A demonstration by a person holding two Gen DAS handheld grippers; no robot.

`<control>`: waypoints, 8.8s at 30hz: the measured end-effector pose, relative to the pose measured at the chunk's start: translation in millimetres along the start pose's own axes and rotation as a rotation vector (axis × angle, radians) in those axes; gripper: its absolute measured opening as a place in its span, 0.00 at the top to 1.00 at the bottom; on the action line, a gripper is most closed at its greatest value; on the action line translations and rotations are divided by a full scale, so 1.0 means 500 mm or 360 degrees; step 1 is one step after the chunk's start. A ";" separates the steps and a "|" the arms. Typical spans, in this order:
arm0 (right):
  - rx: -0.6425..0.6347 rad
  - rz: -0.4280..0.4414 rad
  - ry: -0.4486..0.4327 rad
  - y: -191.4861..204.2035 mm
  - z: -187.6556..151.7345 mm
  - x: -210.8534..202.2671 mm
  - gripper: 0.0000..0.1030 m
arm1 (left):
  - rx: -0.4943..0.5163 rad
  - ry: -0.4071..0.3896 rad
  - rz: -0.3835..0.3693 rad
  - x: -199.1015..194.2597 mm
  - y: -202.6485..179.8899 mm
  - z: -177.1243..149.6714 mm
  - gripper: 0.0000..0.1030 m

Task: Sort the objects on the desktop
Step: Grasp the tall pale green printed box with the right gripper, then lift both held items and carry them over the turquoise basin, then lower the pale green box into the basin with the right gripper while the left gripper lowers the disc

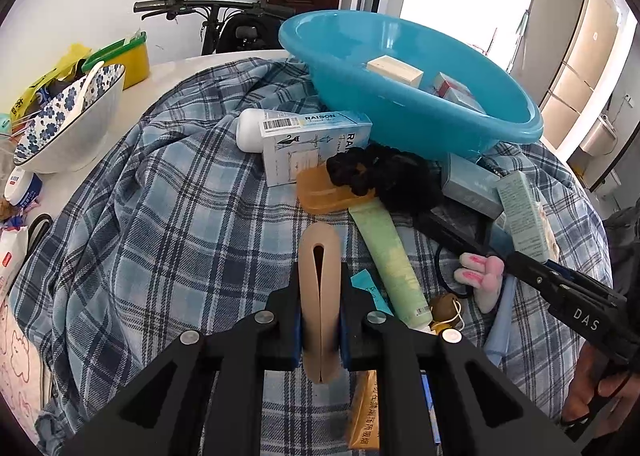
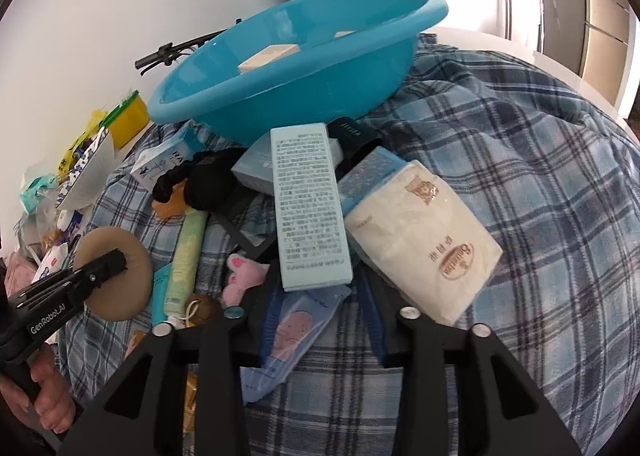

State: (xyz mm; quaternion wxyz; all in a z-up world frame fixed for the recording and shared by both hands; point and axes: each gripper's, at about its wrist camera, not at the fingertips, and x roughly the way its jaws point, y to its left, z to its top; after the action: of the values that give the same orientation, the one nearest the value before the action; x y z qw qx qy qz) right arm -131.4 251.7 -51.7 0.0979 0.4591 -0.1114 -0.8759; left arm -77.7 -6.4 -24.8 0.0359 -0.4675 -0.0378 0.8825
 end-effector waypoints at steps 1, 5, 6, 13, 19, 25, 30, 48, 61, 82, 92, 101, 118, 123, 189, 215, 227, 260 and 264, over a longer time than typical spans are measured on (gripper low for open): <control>-0.0002 -0.0007 -0.0006 -0.002 0.000 -0.002 0.61 | -0.0003 -0.0001 -0.0001 0.000 0.001 0.000 0.86; -0.0034 -0.0016 -0.0014 -0.002 0.002 -0.004 0.61 | -0.0005 -0.0006 0.0012 0.002 0.002 -0.001 0.86; -0.0041 -0.0022 -0.0014 0.000 0.003 -0.003 0.61 | -0.0004 -0.0005 0.0010 0.002 0.002 -0.001 0.86; 0.0009 0.0043 -0.0048 0.003 0.021 0.002 0.61 | -0.0003 0.0005 -0.0003 0.004 0.005 -0.002 0.86; 0.0229 0.0323 -0.0067 -0.029 0.036 0.017 0.68 | 0.0026 0.0014 0.0008 0.001 -0.002 -0.001 0.86; 0.0157 0.0253 -0.0078 -0.028 0.034 0.018 0.74 | 0.0023 0.0017 0.0012 0.002 -0.003 -0.001 0.86; 0.0117 0.0191 -0.0086 -0.017 0.028 0.005 0.74 | 0.0017 0.0018 0.0009 0.001 -0.002 0.000 0.86; -0.0140 -0.0183 -0.0291 0.060 0.022 -0.069 0.74 | 0.0136 -0.0345 -0.0059 -0.097 -0.053 -0.003 0.86; -0.0188 -0.0195 -0.0348 0.078 0.026 -0.099 0.74 | 0.0089 -0.0361 -0.0062 -0.110 -0.044 -0.002 0.86; -0.0265 -0.0163 -0.0708 0.151 0.114 -0.231 0.74 | 0.0124 -0.0688 -0.0041 -0.236 -0.072 0.090 0.86; -0.0332 -0.0134 -0.0991 0.211 0.167 -0.344 0.74 | 0.0174 -0.0854 -0.0058 -0.308 -0.095 0.155 0.86; -0.0376 -0.0097 -0.1178 0.243 0.207 -0.409 0.74 | 0.0164 -0.1050 -0.0072 -0.390 -0.106 0.203 0.86; -0.0405 -0.0039 -0.1326 0.256 0.250 -0.438 0.74 | 0.0269 -0.1294 -0.0102 -0.455 -0.159 0.263 0.86; -0.0410 -0.0069 -0.1354 0.250 0.273 -0.438 0.74 | 0.0249 -0.1357 -0.0143 -0.452 -0.172 0.281 0.86; -0.0211 -0.0186 -0.0786 0.114 0.437 -0.105 0.74 | 0.0154 -0.0595 -0.0084 0.022 -0.183 0.499 0.86; -0.0114 -0.0169 -0.0459 0.046 0.457 0.026 0.74 | 0.0161 -0.0172 -0.0113 0.204 -0.203 0.487 0.86; -0.0115 -0.0209 -0.0329 0.038 0.455 0.080 0.74 | 0.0135 -0.0150 -0.0089 0.211 -0.195 0.491 0.86; -0.0102 -0.0217 -0.0235 0.027 0.453 0.113 0.74 | 0.0148 -0.0179 -0.0062 0.199 -0.189 0.497 0.62; -0.0097 -0.0219 -0.0227 0.027 0.453 0.115 0.74 | 0.0141 -0.0201 -0.0050 0.192 -0.187 0.500 0.60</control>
State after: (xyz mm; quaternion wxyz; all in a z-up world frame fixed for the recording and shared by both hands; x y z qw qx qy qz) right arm -349.7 247.0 32.3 0.0432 0.3990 -0.0597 -0.9140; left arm -335.8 87.9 45.5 0.0678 -0.4081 -0.0081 0.9104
